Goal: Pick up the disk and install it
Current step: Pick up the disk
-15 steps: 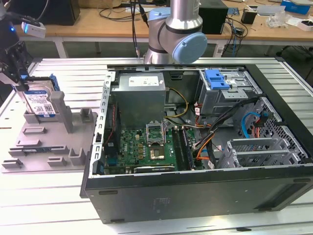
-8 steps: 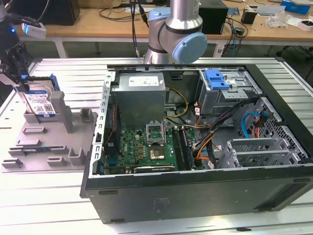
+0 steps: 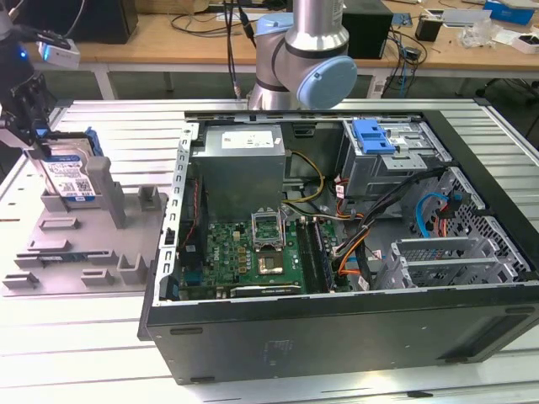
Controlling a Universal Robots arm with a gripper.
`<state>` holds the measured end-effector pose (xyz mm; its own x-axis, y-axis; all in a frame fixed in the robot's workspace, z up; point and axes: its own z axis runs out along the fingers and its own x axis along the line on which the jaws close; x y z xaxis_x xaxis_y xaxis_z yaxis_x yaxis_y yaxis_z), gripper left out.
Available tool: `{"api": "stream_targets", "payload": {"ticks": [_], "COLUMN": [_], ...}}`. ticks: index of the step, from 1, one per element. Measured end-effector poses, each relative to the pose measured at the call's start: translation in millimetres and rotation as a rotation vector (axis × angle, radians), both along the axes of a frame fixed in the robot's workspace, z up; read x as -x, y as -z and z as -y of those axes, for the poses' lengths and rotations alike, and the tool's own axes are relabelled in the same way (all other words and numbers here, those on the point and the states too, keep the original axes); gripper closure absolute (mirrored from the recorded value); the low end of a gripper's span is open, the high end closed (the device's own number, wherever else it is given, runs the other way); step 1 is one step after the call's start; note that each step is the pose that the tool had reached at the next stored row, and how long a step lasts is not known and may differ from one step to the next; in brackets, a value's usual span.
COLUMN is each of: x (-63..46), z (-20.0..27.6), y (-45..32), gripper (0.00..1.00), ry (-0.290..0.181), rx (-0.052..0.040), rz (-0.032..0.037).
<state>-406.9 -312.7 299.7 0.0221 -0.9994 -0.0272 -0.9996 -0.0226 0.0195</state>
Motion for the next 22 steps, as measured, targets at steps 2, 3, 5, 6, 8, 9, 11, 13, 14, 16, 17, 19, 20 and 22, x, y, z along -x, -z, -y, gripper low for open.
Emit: {"api": "stream_targets", "payload": {"ticks": [2, 3, 5, 6, 8, 9, 11, 13, 14, 16, 17, 19, 20, 22], "x": [0.0, 0.0, 0.0, 0.0, 0.0, 0.0, 0.0, 0.0, 0.0, 0.0, 0.0, 0.0, 0.0, 0.0], "z": [1.1, 1.8, 3.0, 3.5, 4.4, 4.6, 5.0, 5.1, 5.3, 5.3, 5.3, 5.3, 5.3, 5.4], "y": [0.2, 0.2, 0.4, 0.6, 0.8, 0.9, 1.0, 1.1, 1.0, 1.4, 1.6, 2.0, 2.1, 2.5], "gripper": [0.59, 0.59, 0.59, 0.59, 0.59, 0.59, 0.59, 0.59, 0.59, 0.59, 0.59, 0.59, 0.59, 0.59], "ry": [0.000, 0.000, 0.000, 0.000, 0.000, 0.000, 0.000, 0.000, 0.000, 0.000, 0.000, 0.000, 0.000, 0.000], "rx": [-0.0003, -0.0004, -0.0007, -0.0011, -0.0013, -0.0015, -0.0018, -0.0019, -0.0007, 0.0009, 0.0009, 0.0008, 0.0009, 0.0009], "rz": [-0.0001, -0.0001, 0.0000, 0.0000, -0.0001, 0.0000, -0.0002, -0.0001, -0.0002, -0.0001, 0.0000, 0.0000, -0.0001, -0.0001]}}
